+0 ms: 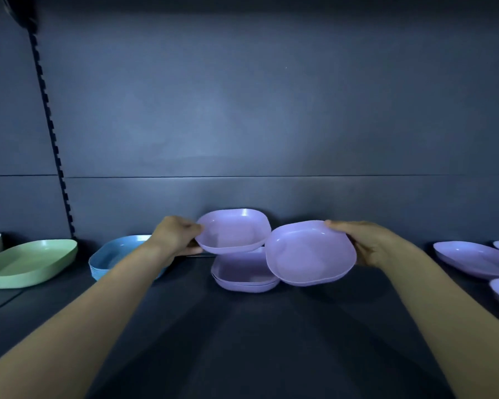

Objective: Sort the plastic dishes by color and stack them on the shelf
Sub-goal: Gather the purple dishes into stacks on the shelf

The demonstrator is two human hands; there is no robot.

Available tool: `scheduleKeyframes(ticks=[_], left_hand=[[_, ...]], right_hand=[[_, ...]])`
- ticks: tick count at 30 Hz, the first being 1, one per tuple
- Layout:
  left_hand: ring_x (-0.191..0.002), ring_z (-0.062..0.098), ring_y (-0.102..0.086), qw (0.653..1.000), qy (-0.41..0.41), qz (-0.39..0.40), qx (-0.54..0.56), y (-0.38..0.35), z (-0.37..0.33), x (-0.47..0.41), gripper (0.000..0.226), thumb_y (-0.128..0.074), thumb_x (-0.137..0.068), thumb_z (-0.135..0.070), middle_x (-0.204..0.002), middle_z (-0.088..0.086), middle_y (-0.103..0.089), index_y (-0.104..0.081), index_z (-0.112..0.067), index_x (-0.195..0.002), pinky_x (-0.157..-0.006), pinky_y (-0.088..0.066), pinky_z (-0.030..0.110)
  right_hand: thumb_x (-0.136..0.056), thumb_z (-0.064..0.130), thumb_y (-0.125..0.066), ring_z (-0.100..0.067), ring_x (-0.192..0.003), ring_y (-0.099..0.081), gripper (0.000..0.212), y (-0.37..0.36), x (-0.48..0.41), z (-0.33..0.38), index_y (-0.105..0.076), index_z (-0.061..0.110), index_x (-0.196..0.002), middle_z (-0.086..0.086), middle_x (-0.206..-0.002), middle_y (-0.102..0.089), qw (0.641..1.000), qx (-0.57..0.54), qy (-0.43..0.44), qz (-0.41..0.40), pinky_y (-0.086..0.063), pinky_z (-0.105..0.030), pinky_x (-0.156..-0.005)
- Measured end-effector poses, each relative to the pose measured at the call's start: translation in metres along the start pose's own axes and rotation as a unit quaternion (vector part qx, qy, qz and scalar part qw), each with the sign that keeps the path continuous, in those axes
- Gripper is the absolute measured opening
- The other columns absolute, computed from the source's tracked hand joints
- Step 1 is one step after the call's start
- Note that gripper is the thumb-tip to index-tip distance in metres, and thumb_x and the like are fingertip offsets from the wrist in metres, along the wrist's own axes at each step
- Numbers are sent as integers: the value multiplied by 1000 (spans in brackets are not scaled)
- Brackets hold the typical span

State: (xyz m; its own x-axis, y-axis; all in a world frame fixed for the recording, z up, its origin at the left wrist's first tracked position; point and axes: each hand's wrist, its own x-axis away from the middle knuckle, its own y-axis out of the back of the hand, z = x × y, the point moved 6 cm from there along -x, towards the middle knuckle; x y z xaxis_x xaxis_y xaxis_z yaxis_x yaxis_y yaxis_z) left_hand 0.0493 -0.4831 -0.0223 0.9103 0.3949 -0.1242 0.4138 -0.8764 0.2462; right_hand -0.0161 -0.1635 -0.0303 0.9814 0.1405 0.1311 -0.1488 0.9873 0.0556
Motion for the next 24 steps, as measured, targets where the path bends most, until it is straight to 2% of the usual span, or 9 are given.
scheduleKeyframes(ticks=[4,7,11,13,16,18,20,24], left_hand=[[-36,6,-59,999,0,26,-30,-10,17,-16,15,-53,-90,-3,-67,12,-56,-55,0,-76,-47,-55,15],[-39,9,-61,998,3,30,-63,-15,28,-27,13,-54,-89,-5,-74,14,-59,-58,0,-78,-47,-55,16],[-34,7,-58,990,10,23,-137,-20,40,-37,21,-54,-89,-10,-60,10,-57,-56,-4,-68,-74,-60,32],[-35,8,-56,989,15,35,-140,-24,43,-38,23,-55,-90,-12,-58,8,-55,-56,-6,-67,-69,-58,28],[-52,13,-53,985,38,92,-141,-35,49,-30,18,-59,-90,-16,-65,6,-53,-59,-7,-75,-51,-52,18],[-57,13,-51,980,46,131,-142,-43,54,-26,8,-59,-89,-16,-72,6,-53,-62,-9,-87,-51,-49,16],[-60,13,-52,978,42,150,-139,-48,57,-24,10,-59,-89,-14,-79,6,-54,-62,-9,-97,-50,-49,15],[-60,14,-52,981,57,145,-117,-47,59,-22,4,-57,-90,-7,-75,6,-53,-59,-5,-93,-41,-50,12]], right_hand=[[-86,25,-67,-23,-66,-59,18,3,-1,-2,-62,9,-79,-8,-79,-64,997,39,2,-72,-45,-31,-53],[-85,25,-68,-23,-66,-59,18,7,2,-6,-61,9,-81,-7,-77,-63,994,43,-7,-98,-44,-31,-53],[-85,24,-68,-24,-65,-58,17,12,4,-10,-61,9,-81,-8,-77,-63,991,46,-11,-124,-45,-31,-54],[-85,25,-68,-23,-66,-59,17,14,4,-10,-62,10,-81,-7,-78,-63,990,48,-7,-131,-45,-30,-55],[-86,24,-66,-22,-68,-60,13,11,5,-10,-63,12,-83,-5,-80,-64,991,56,6,-118,-44,-29,-56],[-87,23,-65,-22,-67,-60,12,7,6,-10,-64,14,-79,-5,-79,-65,992,59,9,-108,-44,-29,-55],[-87,22,-65,-21,-66,-61,12,1,7,-9,-64,15,-78,-5,-78,-65,993,57,10,-100,-45,-28,-53],[-88,22,-64,-17,-63,-60,13,-11,8,-5,-62,13,-79,-1,-75,-64,994,52,17,-97,-44,-25,-50]])
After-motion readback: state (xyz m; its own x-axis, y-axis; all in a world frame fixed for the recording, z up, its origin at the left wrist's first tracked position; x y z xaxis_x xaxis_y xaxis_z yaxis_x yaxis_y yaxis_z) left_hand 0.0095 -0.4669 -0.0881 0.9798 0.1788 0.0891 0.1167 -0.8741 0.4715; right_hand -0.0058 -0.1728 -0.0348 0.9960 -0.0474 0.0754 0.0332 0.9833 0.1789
